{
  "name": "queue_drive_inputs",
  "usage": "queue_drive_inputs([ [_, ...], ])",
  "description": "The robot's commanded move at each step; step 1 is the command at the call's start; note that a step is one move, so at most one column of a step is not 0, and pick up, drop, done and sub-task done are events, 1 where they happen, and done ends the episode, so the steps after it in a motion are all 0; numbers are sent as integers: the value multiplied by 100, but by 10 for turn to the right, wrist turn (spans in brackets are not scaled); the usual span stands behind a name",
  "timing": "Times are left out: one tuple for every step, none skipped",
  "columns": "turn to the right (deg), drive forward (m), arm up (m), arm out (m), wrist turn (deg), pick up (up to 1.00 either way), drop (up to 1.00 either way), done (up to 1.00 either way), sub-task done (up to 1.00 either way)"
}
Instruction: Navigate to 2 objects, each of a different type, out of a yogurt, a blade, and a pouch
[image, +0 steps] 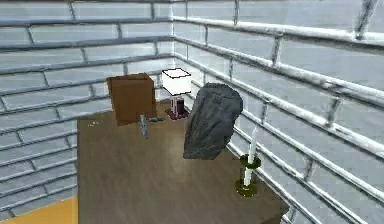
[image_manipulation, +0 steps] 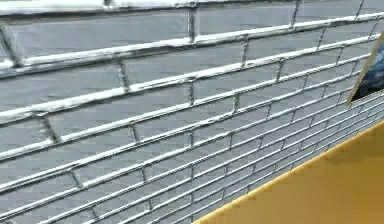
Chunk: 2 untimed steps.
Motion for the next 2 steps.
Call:
queue_drive_inputs([
  [450, 0, 0, 0, 0, 0, 0, 0, 0],
  [450, 0, 0, 0, 0, 0, 0, 0, 0],
])
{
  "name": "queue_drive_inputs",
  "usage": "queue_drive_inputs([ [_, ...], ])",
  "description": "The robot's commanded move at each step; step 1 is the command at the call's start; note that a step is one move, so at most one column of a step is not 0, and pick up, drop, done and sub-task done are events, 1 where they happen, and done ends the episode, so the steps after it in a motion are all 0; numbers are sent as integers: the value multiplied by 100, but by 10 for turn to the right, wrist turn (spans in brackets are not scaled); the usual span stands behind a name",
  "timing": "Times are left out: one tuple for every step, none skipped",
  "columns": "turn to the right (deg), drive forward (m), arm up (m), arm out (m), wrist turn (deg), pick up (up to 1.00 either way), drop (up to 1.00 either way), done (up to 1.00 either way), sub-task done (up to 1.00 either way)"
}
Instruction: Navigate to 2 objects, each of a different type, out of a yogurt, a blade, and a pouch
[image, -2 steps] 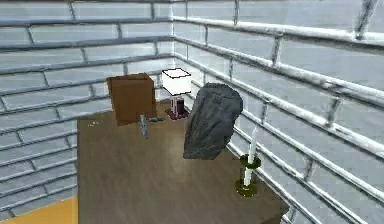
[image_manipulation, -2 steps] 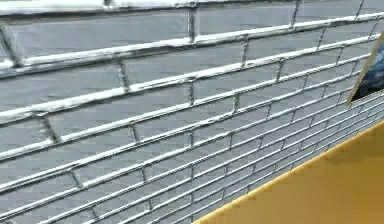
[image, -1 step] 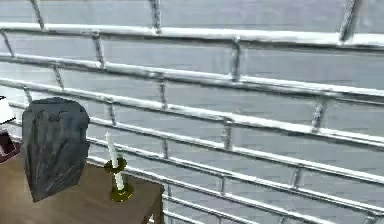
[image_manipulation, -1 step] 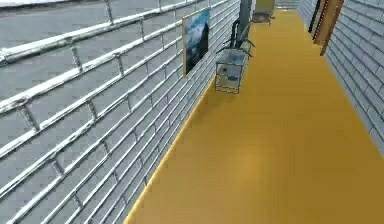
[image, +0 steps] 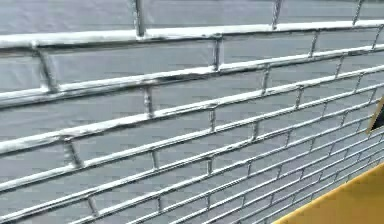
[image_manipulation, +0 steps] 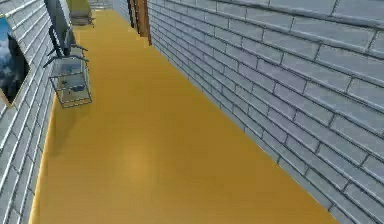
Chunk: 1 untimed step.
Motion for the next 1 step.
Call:
queue_drive_inputs([
  [450, 0, 0, 0, 0, 0, 0, 0, 0],
])
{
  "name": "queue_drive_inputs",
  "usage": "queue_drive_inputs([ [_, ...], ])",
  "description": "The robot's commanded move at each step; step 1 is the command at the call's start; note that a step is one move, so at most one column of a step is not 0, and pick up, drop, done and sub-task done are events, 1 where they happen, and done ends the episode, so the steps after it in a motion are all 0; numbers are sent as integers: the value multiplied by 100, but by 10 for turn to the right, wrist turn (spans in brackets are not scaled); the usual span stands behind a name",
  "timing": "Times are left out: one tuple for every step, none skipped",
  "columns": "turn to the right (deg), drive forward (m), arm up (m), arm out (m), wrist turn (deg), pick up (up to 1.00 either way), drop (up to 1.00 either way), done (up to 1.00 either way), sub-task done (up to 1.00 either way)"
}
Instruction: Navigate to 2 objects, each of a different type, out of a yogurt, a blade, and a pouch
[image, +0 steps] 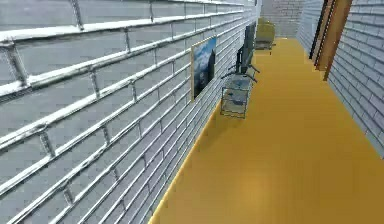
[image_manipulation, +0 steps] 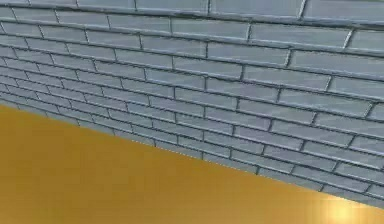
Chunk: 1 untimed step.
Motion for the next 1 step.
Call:
queue_drive_inputs([
  [360, 0, 0, 0, 0, 0, 0, 0, 0],
])
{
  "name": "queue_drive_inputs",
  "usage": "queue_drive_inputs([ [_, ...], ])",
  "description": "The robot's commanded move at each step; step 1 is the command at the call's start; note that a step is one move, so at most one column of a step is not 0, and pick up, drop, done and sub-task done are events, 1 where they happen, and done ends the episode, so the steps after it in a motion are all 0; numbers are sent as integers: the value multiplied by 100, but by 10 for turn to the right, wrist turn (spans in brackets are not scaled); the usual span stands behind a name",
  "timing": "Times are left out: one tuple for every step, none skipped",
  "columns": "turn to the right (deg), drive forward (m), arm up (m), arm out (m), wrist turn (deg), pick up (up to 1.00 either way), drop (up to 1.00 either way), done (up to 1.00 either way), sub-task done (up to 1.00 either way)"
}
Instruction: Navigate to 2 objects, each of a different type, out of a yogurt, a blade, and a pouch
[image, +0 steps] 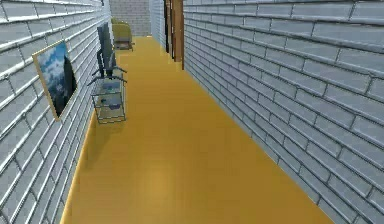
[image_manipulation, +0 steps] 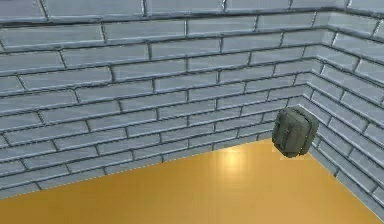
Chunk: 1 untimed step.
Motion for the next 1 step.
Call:
queue_drive_inputs([
  [0, 15, 0, 0, 0, 0, 0, 0, 0],
])
